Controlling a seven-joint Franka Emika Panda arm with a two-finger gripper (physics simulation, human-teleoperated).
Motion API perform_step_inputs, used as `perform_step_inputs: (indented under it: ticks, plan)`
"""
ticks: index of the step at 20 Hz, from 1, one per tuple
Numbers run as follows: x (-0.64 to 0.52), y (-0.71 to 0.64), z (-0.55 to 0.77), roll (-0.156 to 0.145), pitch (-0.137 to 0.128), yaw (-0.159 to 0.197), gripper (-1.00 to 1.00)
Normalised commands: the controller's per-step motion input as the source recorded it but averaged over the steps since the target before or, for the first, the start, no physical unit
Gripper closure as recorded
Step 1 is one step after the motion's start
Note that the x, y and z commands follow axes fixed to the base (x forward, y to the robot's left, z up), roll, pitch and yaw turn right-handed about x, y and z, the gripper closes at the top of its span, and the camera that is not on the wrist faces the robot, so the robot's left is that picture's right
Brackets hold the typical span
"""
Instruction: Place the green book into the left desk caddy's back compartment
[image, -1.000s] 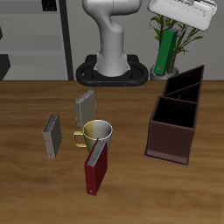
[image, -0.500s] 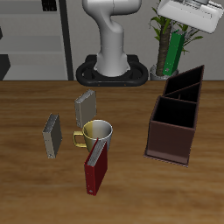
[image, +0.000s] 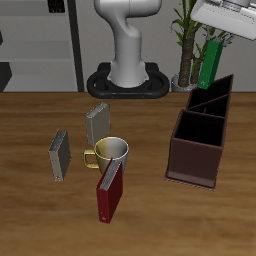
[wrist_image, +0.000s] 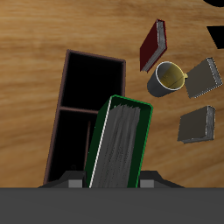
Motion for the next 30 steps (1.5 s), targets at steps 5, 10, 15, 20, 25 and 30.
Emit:
perform_step_inputs:
  ticks: [5, 10, 15, 20, 25, 30]
  plan:
    - [0.01, 0.17, -0.05, 0.034, -0.016, -0.008, 1.00]
    - [0.13, 0.10, -0.10, 0.013, 0.037, -0.042, 1.00]
    - [0.03, 0.12, -0.07, 0.028, 0.013, 0.001, 1.00]
    - [0.06, 0.04, -0.01, 0.007, -0.018, 0.000, 1.00]
    - [0.14, -0.07, -0.16, -0.004, 0.004, -0.003, 1.00]
    - [0.13, 0.02, -0.21, 0.018, 0.041, -0.013, 1.00]
